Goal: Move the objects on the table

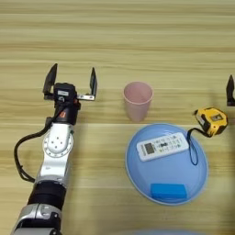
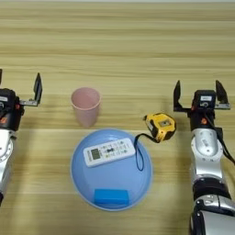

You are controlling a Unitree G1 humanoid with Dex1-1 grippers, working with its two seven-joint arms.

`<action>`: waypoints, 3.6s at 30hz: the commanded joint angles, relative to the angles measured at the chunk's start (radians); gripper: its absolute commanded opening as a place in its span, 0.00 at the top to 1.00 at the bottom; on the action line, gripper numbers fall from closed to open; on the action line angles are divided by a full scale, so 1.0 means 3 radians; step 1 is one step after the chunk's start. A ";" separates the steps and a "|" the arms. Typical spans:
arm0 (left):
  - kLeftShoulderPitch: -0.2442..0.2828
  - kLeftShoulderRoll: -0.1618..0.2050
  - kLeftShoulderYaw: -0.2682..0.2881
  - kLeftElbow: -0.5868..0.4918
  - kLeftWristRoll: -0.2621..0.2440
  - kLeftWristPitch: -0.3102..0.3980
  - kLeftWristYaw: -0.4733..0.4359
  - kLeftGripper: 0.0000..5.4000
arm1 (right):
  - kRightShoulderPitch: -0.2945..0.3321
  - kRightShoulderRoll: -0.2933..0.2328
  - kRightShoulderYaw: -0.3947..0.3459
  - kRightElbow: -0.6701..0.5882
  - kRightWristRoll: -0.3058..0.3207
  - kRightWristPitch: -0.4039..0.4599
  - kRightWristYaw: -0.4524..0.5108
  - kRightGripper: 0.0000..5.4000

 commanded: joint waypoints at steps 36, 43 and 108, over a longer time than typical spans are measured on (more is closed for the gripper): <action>0.0457 0.0096 -0.0832 -0.1185 -0.0912 0.1258 -0.1746 0.00 | -0.0120 0.0116 0.0228 0.0098 -0.0047 -0.0060 -0.0045 0.00; 0.0496 0.0118 -0.0906 -0.1162 -0.0758 0.1592 -0.1684 0.00 | -0.0113 0.0119 0.0240 0.0083 -0.0052 -0.0062 -0.0057 0.00; 0.0023 -0.0045 -0.0968 -0.0262 -0.0156 0.1707 -0.1327 0.00 | -0.0096 0.0129 0.0284 0.0055 -0.0106 -0.0076 -0.0095 0.00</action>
